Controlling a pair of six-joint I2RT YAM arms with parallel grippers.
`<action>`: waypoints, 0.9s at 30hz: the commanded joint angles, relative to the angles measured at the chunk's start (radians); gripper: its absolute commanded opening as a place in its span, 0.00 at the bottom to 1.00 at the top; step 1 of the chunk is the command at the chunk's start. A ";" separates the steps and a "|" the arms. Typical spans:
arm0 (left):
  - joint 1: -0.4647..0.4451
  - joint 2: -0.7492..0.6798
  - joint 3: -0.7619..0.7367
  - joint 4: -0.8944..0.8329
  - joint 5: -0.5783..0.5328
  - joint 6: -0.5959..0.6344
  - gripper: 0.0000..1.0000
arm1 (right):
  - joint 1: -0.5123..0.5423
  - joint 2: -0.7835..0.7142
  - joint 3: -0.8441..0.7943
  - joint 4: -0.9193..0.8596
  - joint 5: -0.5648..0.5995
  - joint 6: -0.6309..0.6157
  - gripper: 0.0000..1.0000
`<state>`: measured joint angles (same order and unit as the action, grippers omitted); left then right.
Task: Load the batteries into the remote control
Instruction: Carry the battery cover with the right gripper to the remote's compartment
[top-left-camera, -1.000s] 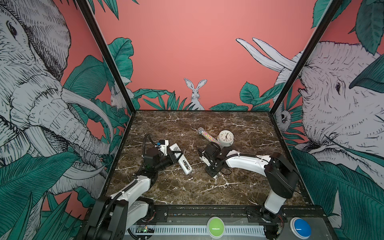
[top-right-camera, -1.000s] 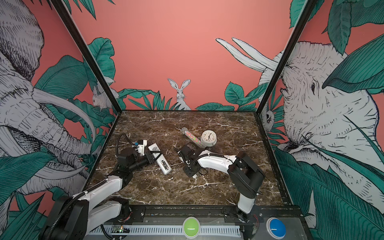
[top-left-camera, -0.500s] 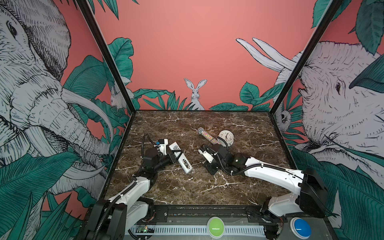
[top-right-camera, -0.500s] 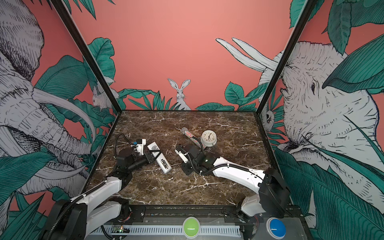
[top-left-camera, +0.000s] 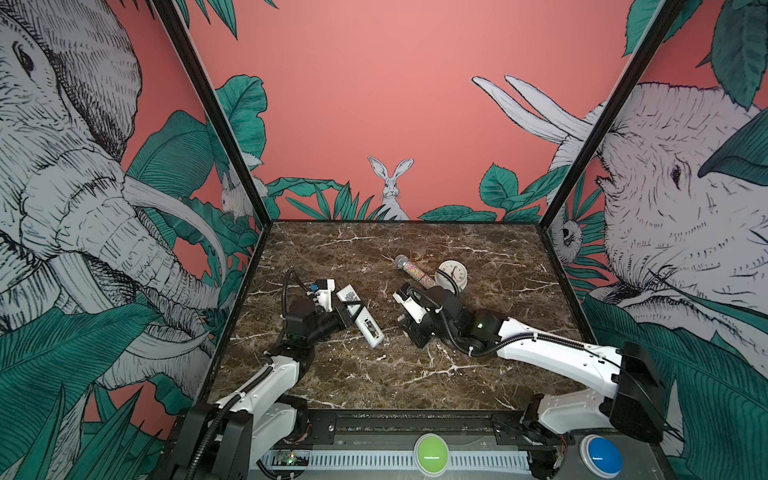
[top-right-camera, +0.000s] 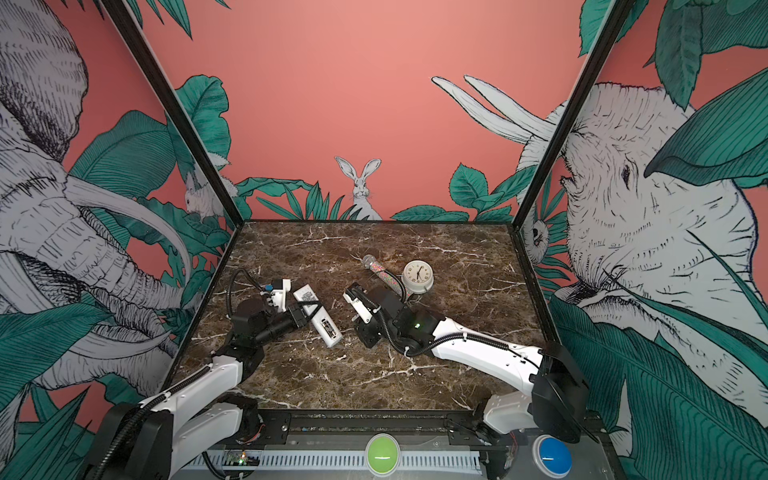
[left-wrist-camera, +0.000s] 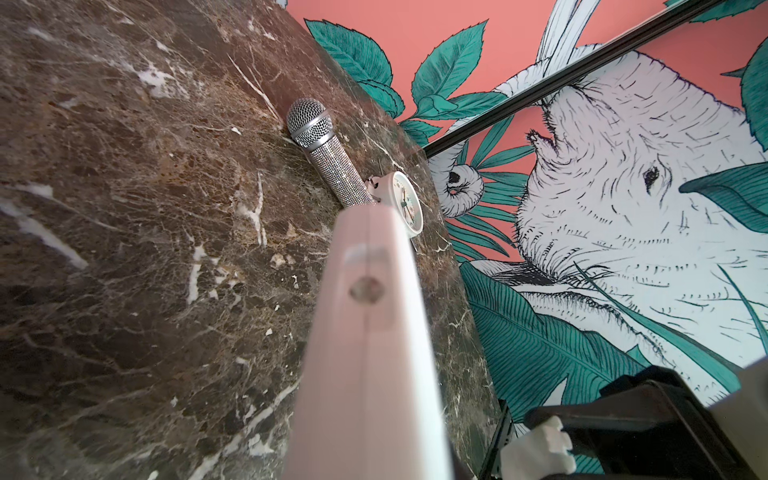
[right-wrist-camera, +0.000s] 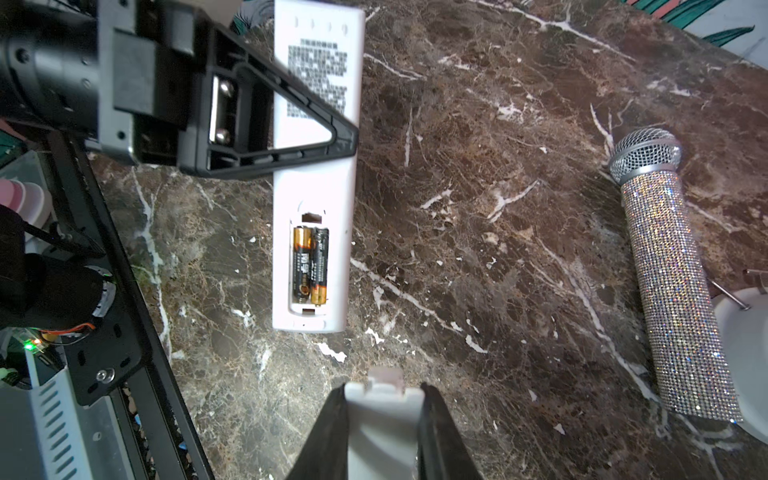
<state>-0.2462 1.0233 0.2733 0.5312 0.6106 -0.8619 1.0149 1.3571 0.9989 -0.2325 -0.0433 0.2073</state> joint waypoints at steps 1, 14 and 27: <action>0.003 -0.019 -0.004 0.050 -0.001 0.012 0.00 | 0.009 -0.019 -0.007 0.064 0.005 0.017 0.06; 0.003 -0.024 0.007 0.097 0.015 -0.006 0.00 | 0.023 -0.007 0.002 0.179 0.001 0.041 0.04; 0.003 -0.047 0.001 0.125 0.008 -0.063 0.00 | 0.048 0.051 -0.025 0.368 -0.065 0.035 0.04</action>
<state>-0.2462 1.0065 0.2733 0.6003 0.6121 -0.9028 1.0504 1.3918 0.9714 0.0349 -0.0864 0.2432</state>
